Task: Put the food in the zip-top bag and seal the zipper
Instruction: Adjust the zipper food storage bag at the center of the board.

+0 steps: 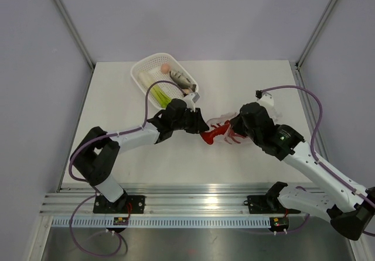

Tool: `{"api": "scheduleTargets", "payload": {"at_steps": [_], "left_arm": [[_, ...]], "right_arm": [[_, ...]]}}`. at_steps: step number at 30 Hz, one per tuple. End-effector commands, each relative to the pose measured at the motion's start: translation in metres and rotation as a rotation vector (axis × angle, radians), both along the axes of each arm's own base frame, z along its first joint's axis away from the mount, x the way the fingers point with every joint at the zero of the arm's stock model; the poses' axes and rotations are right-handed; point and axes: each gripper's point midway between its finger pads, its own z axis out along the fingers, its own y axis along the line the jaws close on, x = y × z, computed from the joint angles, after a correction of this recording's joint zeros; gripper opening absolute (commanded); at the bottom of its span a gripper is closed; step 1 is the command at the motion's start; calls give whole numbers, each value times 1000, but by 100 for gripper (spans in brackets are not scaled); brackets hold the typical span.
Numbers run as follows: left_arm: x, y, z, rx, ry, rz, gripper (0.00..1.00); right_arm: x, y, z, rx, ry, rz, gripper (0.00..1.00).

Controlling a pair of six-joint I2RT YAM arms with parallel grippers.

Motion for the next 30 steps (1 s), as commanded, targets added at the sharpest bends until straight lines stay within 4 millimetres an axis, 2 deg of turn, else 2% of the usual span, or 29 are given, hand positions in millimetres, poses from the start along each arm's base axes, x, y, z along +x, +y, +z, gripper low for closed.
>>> {"api": "scheduleTargets", "payload": {"at_steps": [1, 3, 6, 8, 13, 14, 18, 19, 21, 23, 24, 25, 28, 30], "left_arm": [[19, -21, 35, -111, -76, -3, 23], [19, -22, 41, -109, -71, -7, 0], [15, -20, 59, -120, -91, -20, 0], [9, -17, 83, -149, -116, -29, 0], [-14, -12, 135, -214, -144, -98, 0], [-22, -9, 155, -251, -159, -114, 0], [-51, 2, 211, -353, -208, -174, 0], [-55, 5, 222, -367, -220, -176, 0], [-60, 11, 231, -371, -227, -170, 0], [-58, 10, 224, -351, -199, -161, 0], [-54, 9, 215, -332, -178, -150, 0], [-42, 6, 192, -285, -127, -120, 0], [-31, 5, 143, -200, 25, -92, 0], [-36, 10, 127, -158, 72, -93, 0]], "right_arm": [[5, 3, 20, 40, -38, -10, 0], [2, 0, 17, 45, -35, -17, 0], [-1, -4, 18, 52, -37, -25, 0], [-3, -6, 20, 51, -35, -28, 0], [-12, -11, 47, 89, -79, -7, 0], [-13, -12, 52, 95, -90, -4, 0], [-29, -11, 85, 183, -145, 55, 0], [-32, -9, 94, 208, -159, 78, 0], [-34, -8, 103, 218, -184, 93, 0], [-31, -11, 100, 187, -189, 84, 0], [-22, -16, 90, 137, -177, 41, 1], [-17, -19, 80, 94, -158, 17, 1], [1, -31, 40, -83, -57, -81, 0], [6, -37, 24, -169, 3, -116, 0]]}}
